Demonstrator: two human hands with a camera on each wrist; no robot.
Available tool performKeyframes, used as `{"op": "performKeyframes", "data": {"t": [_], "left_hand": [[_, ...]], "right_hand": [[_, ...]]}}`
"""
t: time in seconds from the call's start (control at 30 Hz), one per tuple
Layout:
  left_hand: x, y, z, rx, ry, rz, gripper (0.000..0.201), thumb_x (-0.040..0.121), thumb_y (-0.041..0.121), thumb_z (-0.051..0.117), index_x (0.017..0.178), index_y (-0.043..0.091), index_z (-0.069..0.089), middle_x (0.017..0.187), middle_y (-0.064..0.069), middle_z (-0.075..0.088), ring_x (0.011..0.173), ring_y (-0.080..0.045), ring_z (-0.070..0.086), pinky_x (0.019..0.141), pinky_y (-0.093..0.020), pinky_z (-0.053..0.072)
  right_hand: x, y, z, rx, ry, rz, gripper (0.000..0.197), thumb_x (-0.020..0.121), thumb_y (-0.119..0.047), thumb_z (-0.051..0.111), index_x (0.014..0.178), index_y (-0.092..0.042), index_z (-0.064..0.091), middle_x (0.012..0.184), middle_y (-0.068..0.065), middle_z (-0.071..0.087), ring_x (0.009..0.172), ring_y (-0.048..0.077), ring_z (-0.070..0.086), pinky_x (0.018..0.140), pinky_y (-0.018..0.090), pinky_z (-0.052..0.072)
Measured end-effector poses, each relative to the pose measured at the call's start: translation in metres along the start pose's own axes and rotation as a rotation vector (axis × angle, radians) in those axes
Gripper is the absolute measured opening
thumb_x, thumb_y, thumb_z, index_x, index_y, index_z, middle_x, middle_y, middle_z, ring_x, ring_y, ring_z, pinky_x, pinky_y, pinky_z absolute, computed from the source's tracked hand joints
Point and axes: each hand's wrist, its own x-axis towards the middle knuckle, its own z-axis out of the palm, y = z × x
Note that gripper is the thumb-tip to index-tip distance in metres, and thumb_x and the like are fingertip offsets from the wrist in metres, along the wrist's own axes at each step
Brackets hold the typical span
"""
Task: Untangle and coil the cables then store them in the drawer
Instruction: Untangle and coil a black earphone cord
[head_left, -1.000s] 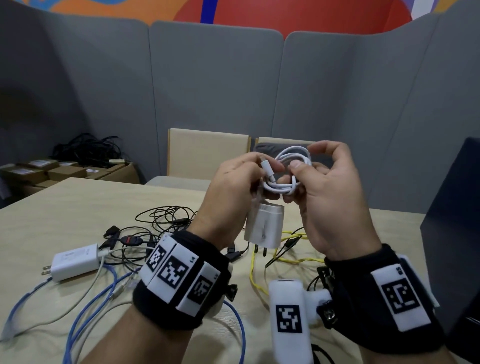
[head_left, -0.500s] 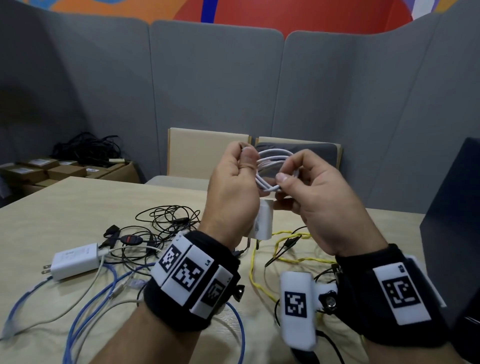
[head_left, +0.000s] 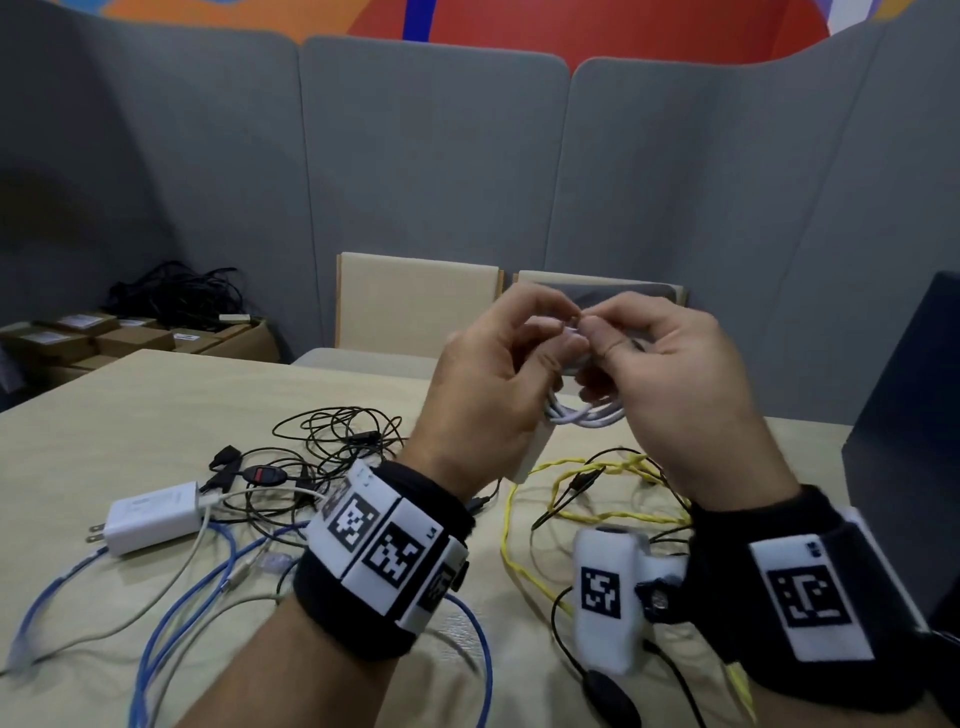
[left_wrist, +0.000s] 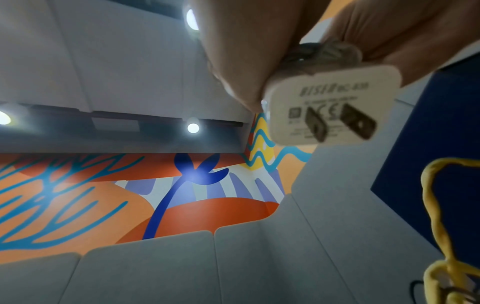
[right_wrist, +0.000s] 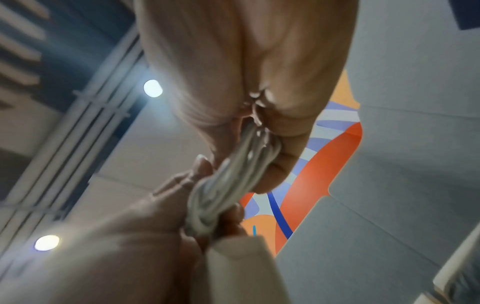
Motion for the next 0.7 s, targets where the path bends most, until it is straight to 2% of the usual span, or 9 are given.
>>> {"op": "performKeyframes", "data": {"t": [0.07,0.13,0.2,0.33,0.4,0.47,0.53,0.6,0.7], "left_hand": [[0.001,-0.003,0.001,0.040,0.042,0.025,0.009,0.091,0.012,0.062,0.094,0.021,0.061,0.102,0.000,0.056,0.064,-0.011,0.062,0.061,-0.019,0.047],[0.001,-0.003,0.001,0.008,0.054,0.004,0.004,0.090,0.016,0.062,0.093,0.019,0.062,0.098,-0.009,0.058,0.068,-0.019,0.065,0.063,-0.025,0.052],[0.002,-0.002,0.000,-0.002,0.049,-0.014,0.004,0.089,0.018,0.061,0.093,0.017,0.061,0.088,-0.008,0.062,0.070,-0.022,0.066,0.065,-0.032,0.056],[0.002,0.002,0.000,0.007,0.030,-0.044,0.006,0.090,0.021,0.061,0.091,0.015,0.062,0.079,0.001,0.064,0.072,-0.011,0.064,0.067,-0.028,0.053],[0.002,0.003,0.000,0.020,0.010,-0.074,0.007,0.093,0.020,0.061,0.091,0.014,0.063,0.079,0.005,0.064,0.074,-0.006,0.063,0.066,-0.022,0.050],[0.001,0.005,-0.003,0.076,-0.029,-0.113,0.010,0.093,0.022,0.062,0.097,0.014,0.065,0.082,0.008,0.065,0.073,-0.001,0.061,0.064,-0.017,0.049],[0.001,0.006,-0.006,0.135,-0.081,-0.177,0.015,0.090,0.027,0.065,0.102,0.018,0.065,0.087,0.007,0.066,0.075,-0.003,0.062,0.064,-0.017,0.051],[0.001,0.008,-0.009,0.171,-0.093,-0.228,0.014,0.088,0.028,0.069,0.100,0.022,0.066,0.088,0.004,0.067,0.076,-0.010,0.066,0.065,-0.024,0.056],[0.001,0.013,-0.010,0.234,-0.050,-0.206,0.014,0.080,0.033,0.066,0.090,0.023,0.070,0.080,0.002,0.069,0.071,-0.018,0.066,0.064,-0.037,0.057]], "right_hand": [[-0.001,-0.002,-0.001,0.075,-0.049,0.064,0.022,0.096,-0.012,0.058,0.079,-0.021,0.069,0.071,0.013,0.067,0.057,0.018,0.062,0.054,0.030,0.053],[-0.001,-0.003,-0.003,0.103,-0.107,0.110,0.019,0.097,-0.011,0.055,0.083,-0.020,0.066,0.070,0.011,0.068,0.055,0.016,0.059,0.052,0.026,0.050],[-0.001,-0.003,-0.004,0.126,-0.140,0.117,0.016,0.098,-0.011,0.054,0.086,-0.016,0.064,0.069,0.009,0.066,0.056,0.015,0.055,0.053,0.025,0.047],[0.000,0.002,-0.006,0.202,-0.117,0.109,0.015,0.097,-0.016,0.057,0.084,-0.018,0.065,0.074,0.010,0.060,0.064,0.019,0.053,0.057,0.035,0.048],[0.000,0.003,-0.007,0.214,-0.092,0.119,0.015,0.096,-0.015,0.059,0.082,-0.017,0.065,0.069,0.004,0.059,0.061,0.016,0.051,0.060,0.041,0.049],[0.001,0.003,-0.008,0.199,-0.040,0.122,0.018,0.096,-0.014,0.058,0.080,-0.019,0.064,0.064,-0.003,0.058,0.057,0.011,0.051,0.058,0.039,0.050],[0.002,0.004,-0.008,0.196,-0.011,0.131,0.022,0.097,-0.015,0.058,0.077,-0.023,0.065,0.066,-0.003,0.061,0.058,0.012,0.052,0.057,0.036,0.048],[0.003,0.005,-0.008,0.213,-0.025,0.151,0.026,0.097,-0.015,0.057,0.075,-0.025,0.066,0.072,0.004,0.064,0.061,0.017,0.054,0.060,0.039,0.049],[0.002,0.005,-0.007,0.181,-0.070,0.155,0.029,0.098,-0.014,0.055,0.074,-0.027,0.066,0.077,0.010,0.064,0.066,0.020,0.056,0.065,0.043,0.050]]}}
